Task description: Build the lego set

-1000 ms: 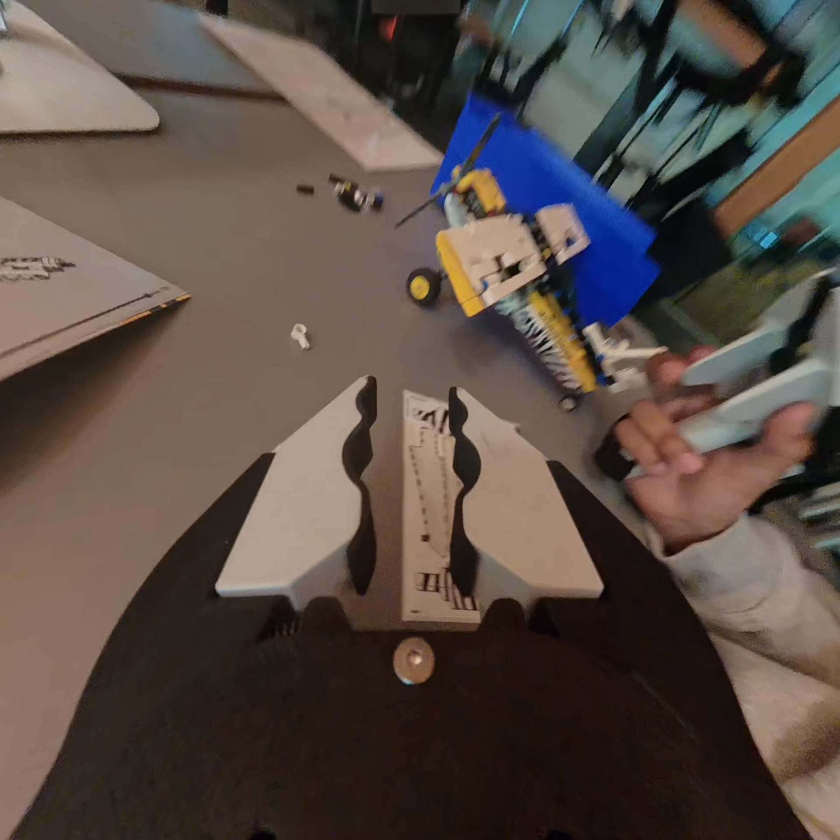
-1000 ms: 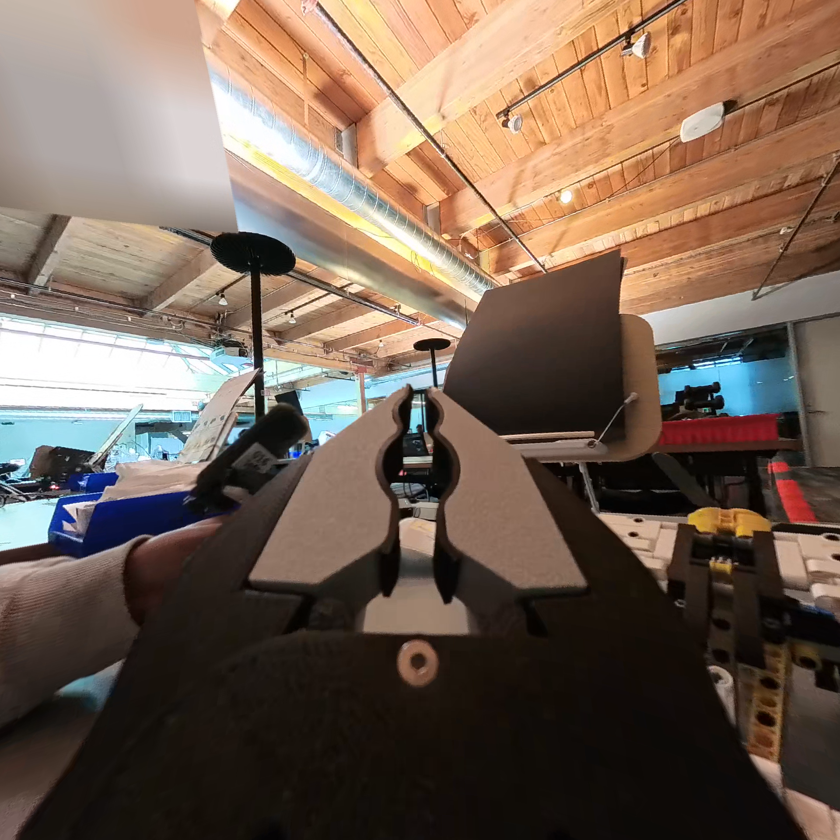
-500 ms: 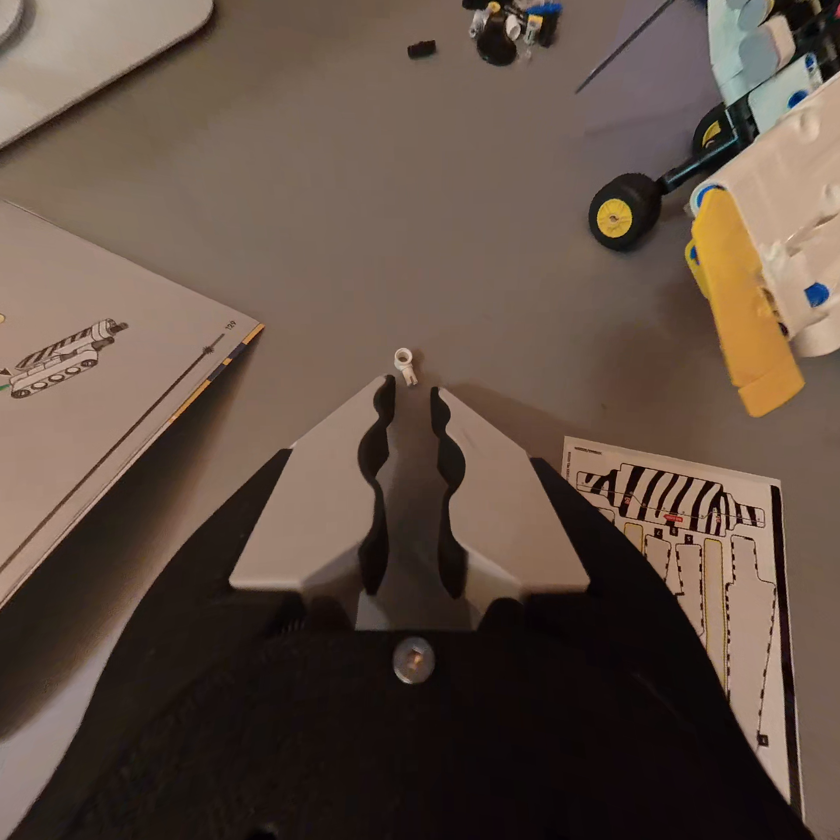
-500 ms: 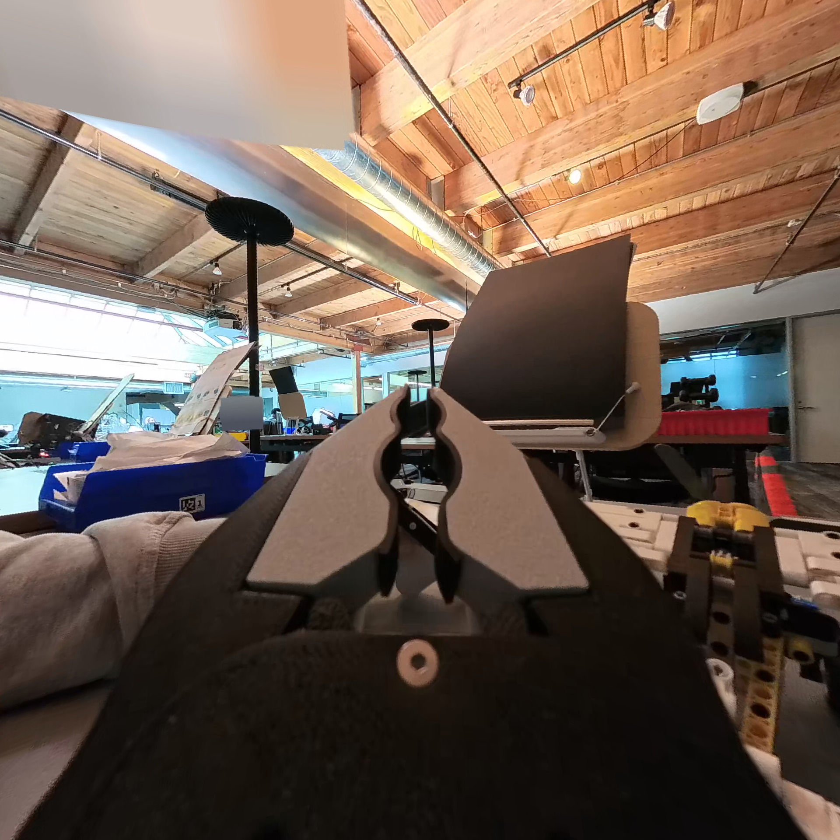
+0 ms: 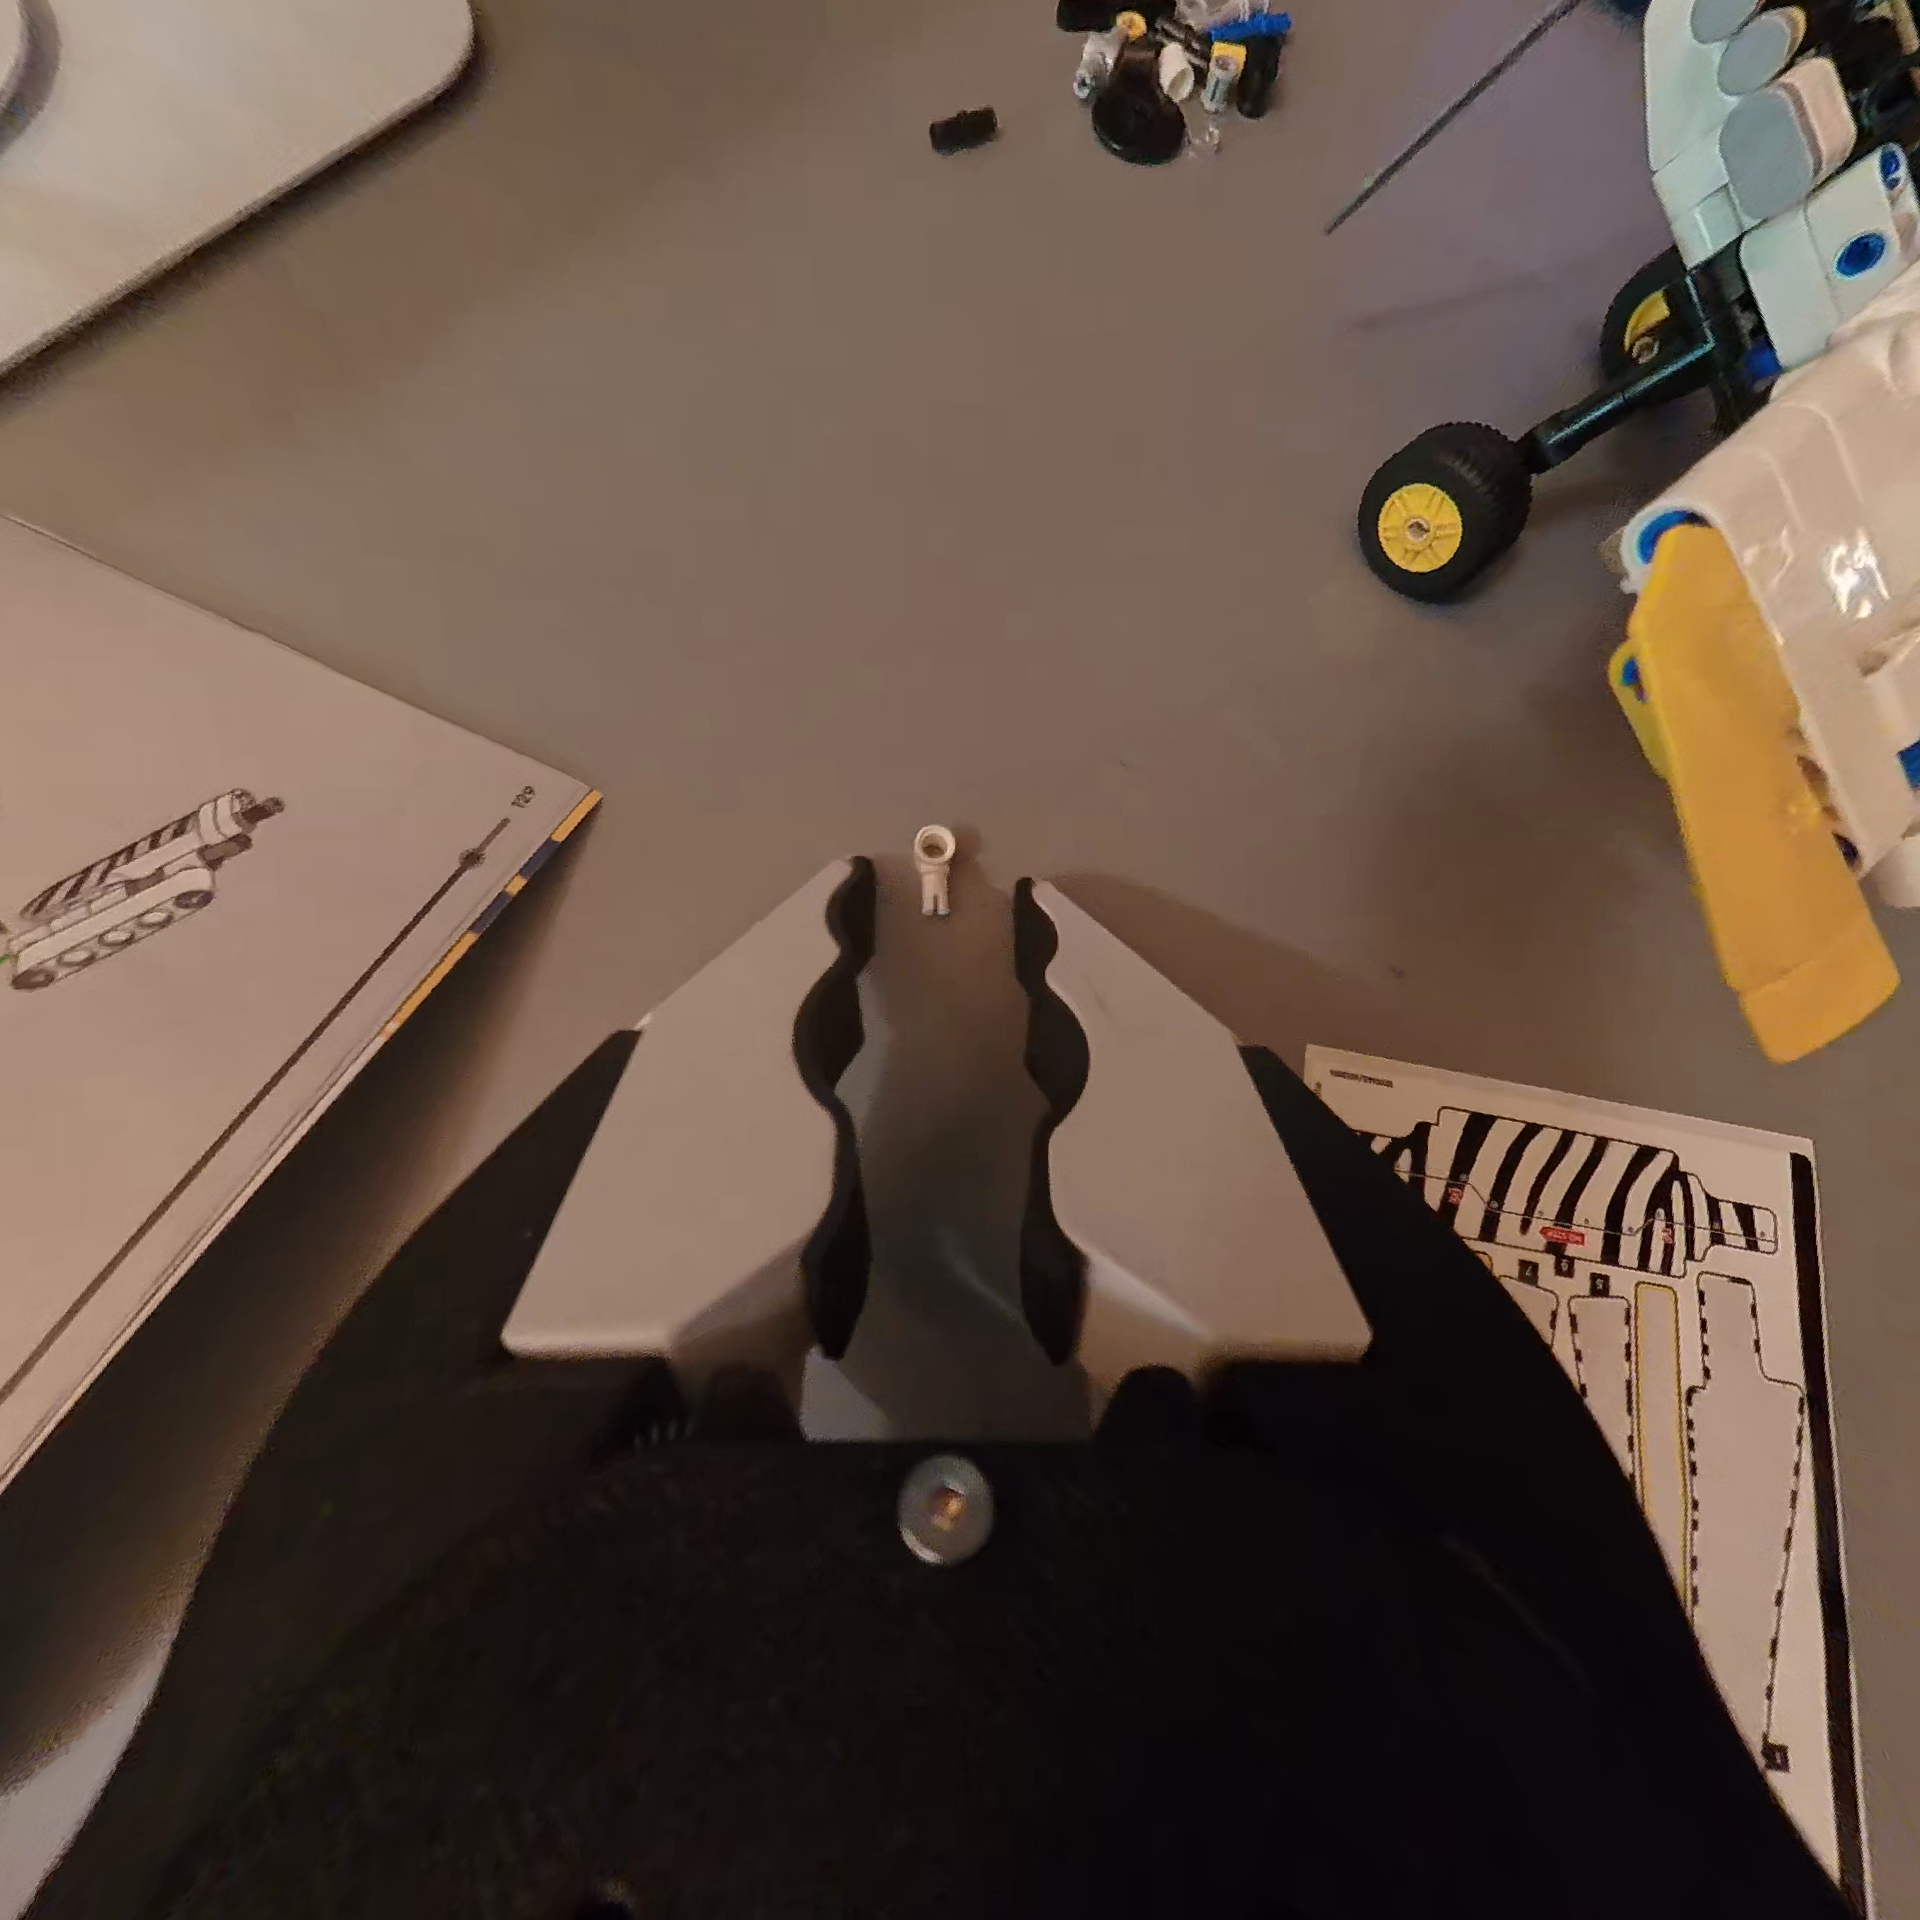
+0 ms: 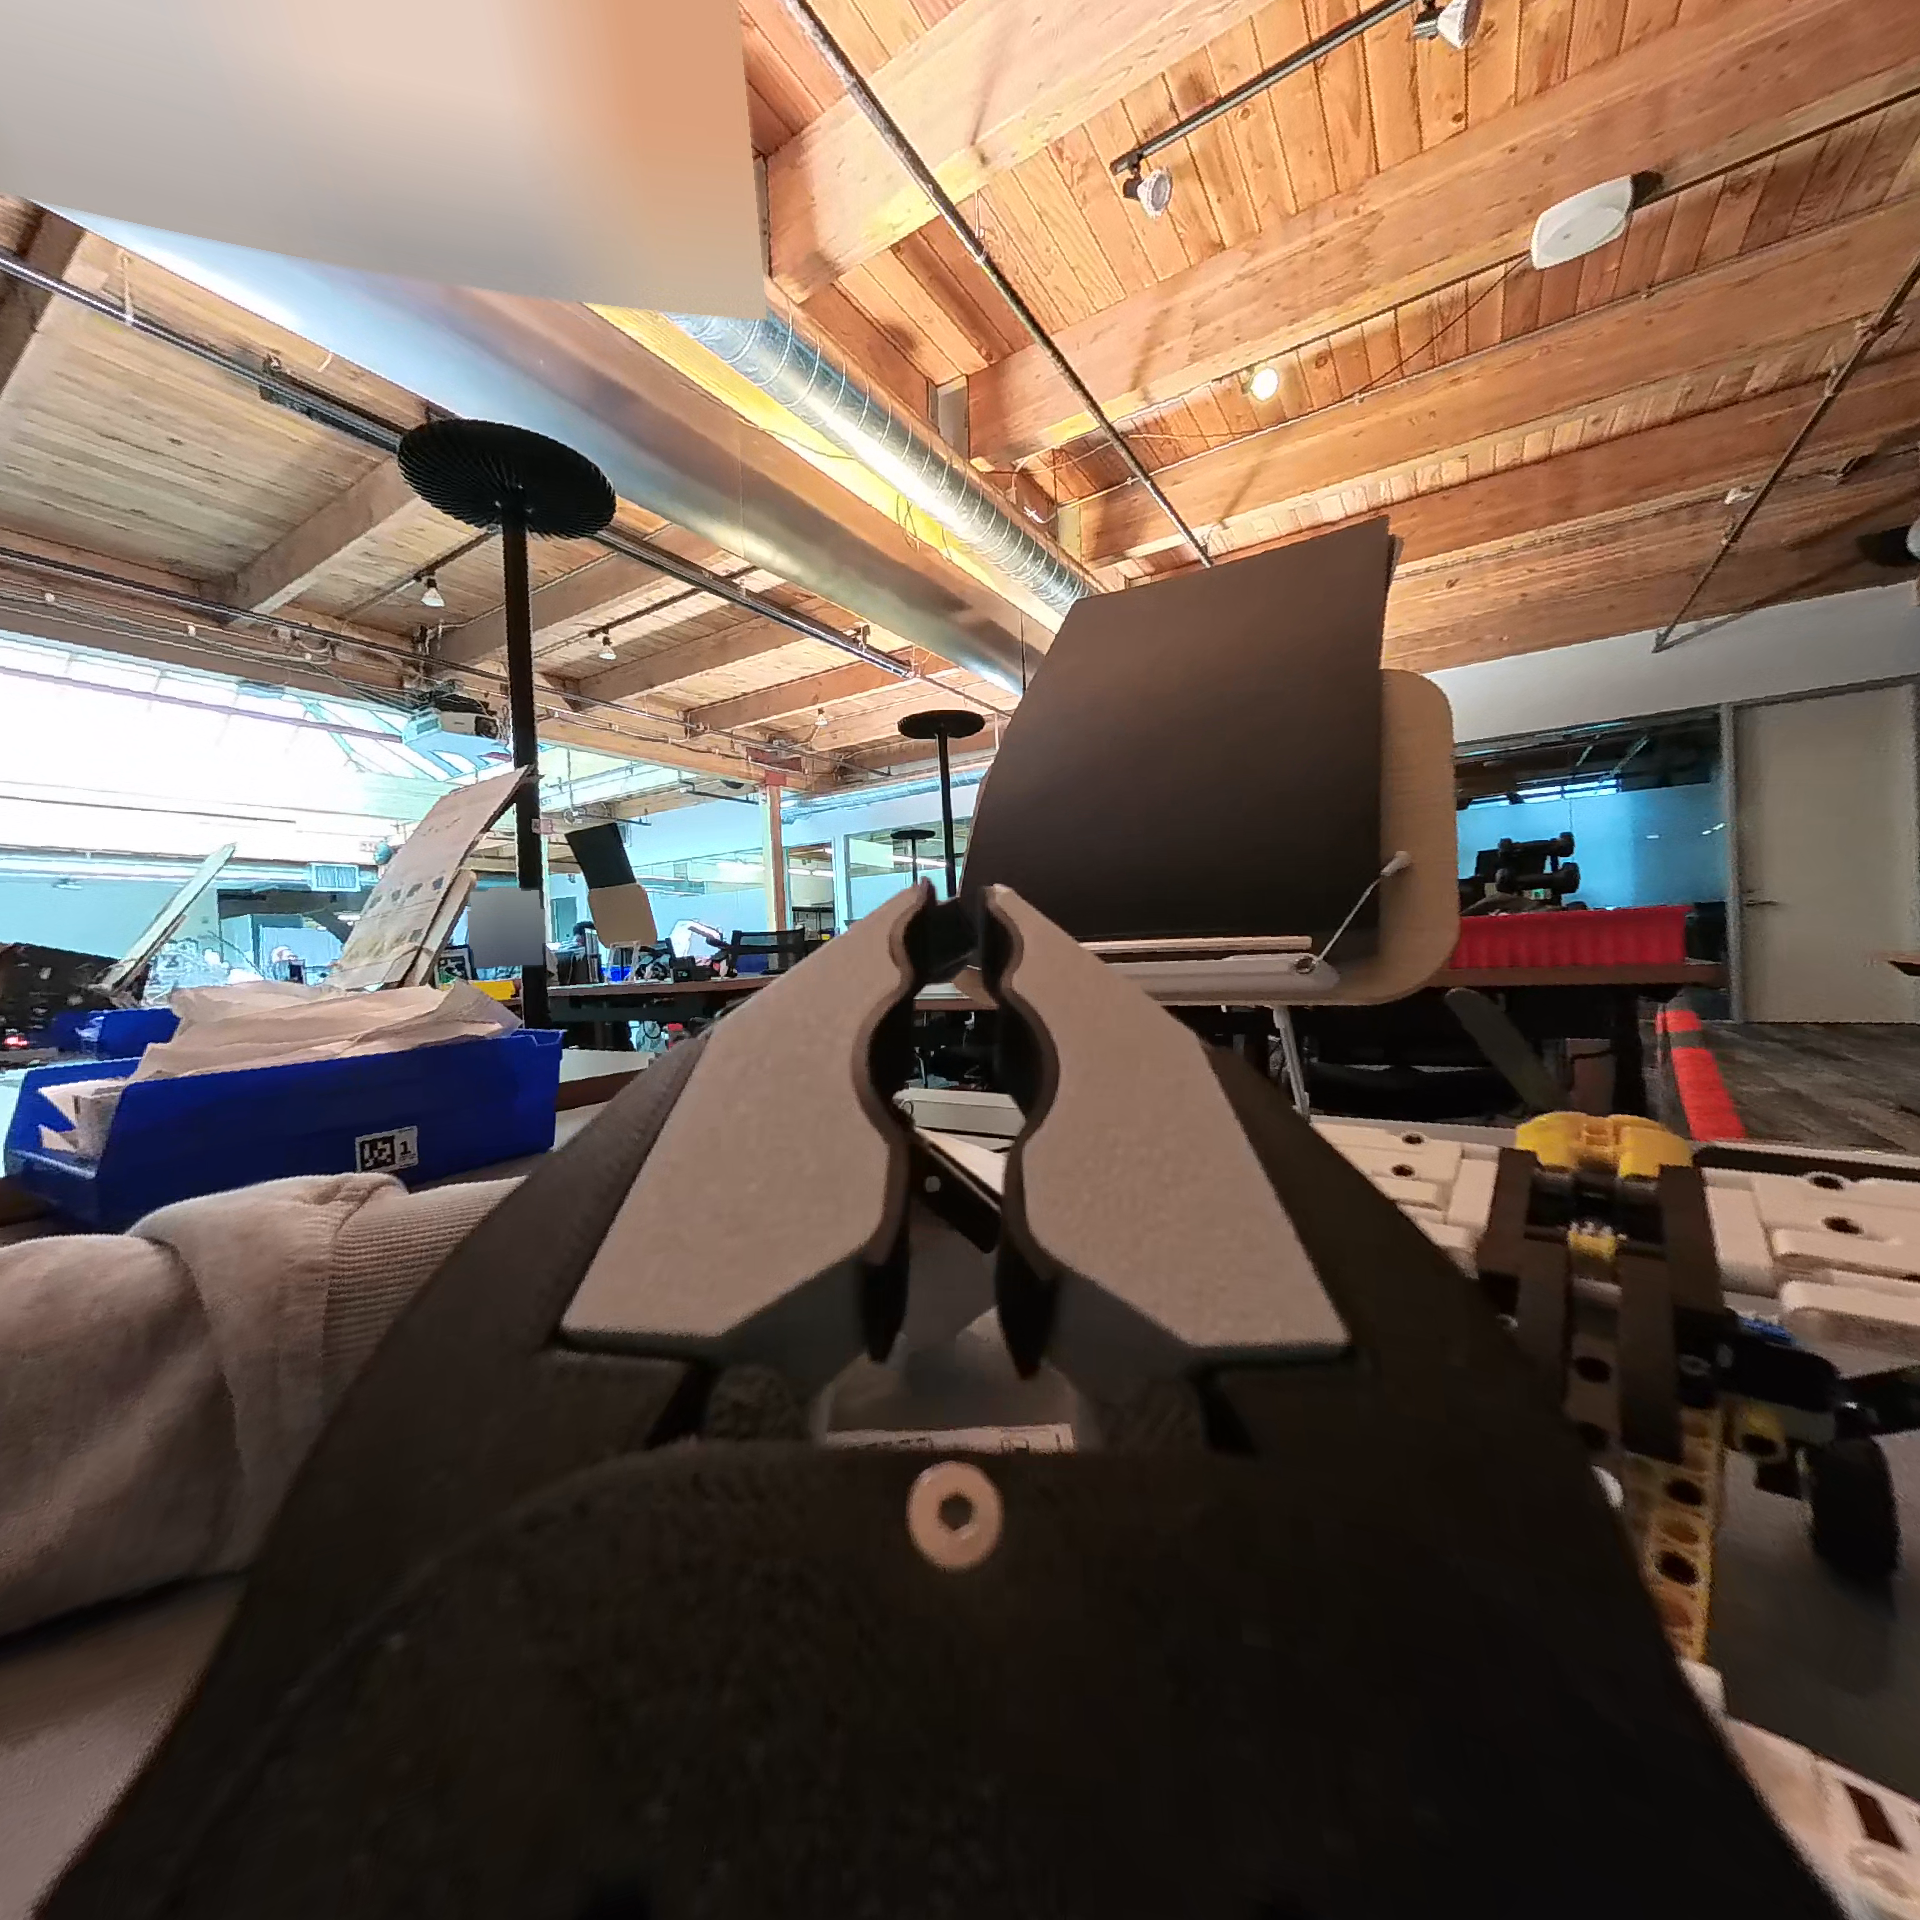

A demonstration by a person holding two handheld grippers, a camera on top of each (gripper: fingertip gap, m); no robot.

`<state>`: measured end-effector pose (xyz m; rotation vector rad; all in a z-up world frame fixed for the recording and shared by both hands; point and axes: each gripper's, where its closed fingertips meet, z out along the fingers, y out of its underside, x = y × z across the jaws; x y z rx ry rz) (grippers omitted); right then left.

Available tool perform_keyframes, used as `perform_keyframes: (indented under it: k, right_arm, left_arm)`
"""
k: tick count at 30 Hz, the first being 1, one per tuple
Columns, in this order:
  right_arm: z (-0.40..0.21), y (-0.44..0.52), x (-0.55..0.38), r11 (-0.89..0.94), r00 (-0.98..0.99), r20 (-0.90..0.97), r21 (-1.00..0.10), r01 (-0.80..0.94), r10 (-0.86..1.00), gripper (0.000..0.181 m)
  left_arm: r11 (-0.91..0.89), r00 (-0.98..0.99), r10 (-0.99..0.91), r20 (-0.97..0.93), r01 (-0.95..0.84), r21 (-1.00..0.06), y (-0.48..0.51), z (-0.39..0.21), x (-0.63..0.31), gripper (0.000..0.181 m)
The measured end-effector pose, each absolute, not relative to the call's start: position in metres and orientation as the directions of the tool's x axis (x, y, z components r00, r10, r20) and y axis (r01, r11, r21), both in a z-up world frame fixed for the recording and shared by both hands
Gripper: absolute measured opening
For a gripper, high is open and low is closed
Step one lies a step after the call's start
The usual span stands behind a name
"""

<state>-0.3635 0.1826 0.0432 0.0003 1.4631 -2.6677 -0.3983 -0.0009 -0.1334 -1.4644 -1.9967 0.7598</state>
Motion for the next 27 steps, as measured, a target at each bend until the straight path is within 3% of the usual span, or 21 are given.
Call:
perform_keyframes:
  k: [2,7,10,12,16,19,22,27]
  right_arm:
    - [0.043,0.183,-0.363,-0.533,-0.995,-0.045,-0.842,0.083,-0.084,0.006]
    - [0.042,0.183,-0.363,-0.533,-0.996,-0.038,-0.843,0.073,-0.076,0.005]
    - [0.038,0.179,-0.363,-0.506,-0.997,-0.033,-0.86,0.064,-0.07,0.006]
    - [0.034,0.174,-0.358,-0.464,-0.996,-0.013,-0.884,0.05,-0.084,0.008]
    - [0.015,0.167,-0.319,-0.142,-0.93,0.09,-0.989,-0.042,-0.356,0.019]
    - [-0.005,0.179,-0.294,0.033,-0.847,0.22,-0.963,-0.269,-0.485,0.041]
    - [-0.033,0.184,-0.288,0.071,-0.755,0.391,-0.864,-0.498,-0.527,0.046]
    - [-0.047,0.201,-0.261,-0.021,-0.624,0.388,-0.859,-0.511,-0.678,0.035]
  left_arm:
    - [0.242,-0.249,0.963,0.099,0.648,-0.723,0.002,-0.131,-0.4,0.002]
    - [0.176,-0.157,0.983,0.099,0.613,-0.771,0.015,-0.11,-0.387,0.002]
    - [0.125,0.163,0.955,0.249,0.541,-0.832,0.065,-0.076,-0.373,0.003]
    - [0.147,0.401,0.833,0.382,0.506,-0.85,0.103,-0.05,-0.351,0.003]
    - [0.252,0.57,0.56,0.601,0.573,-0.78,0.139,-0.031,-0.311,0.002]
    - [0.27,0.557,0.428,0.712,0.673,-0.688,0.154,-0.042,-0.291,0.002]
    - [0.252,0.528,0.267,0.806,0.769,-0.587,0.172,-0.044,-0.269,0.002]
    - [0.135,0.492,0.158,0.856,0.848,-0.513,0.197,-0.049,-0.246,0.002]
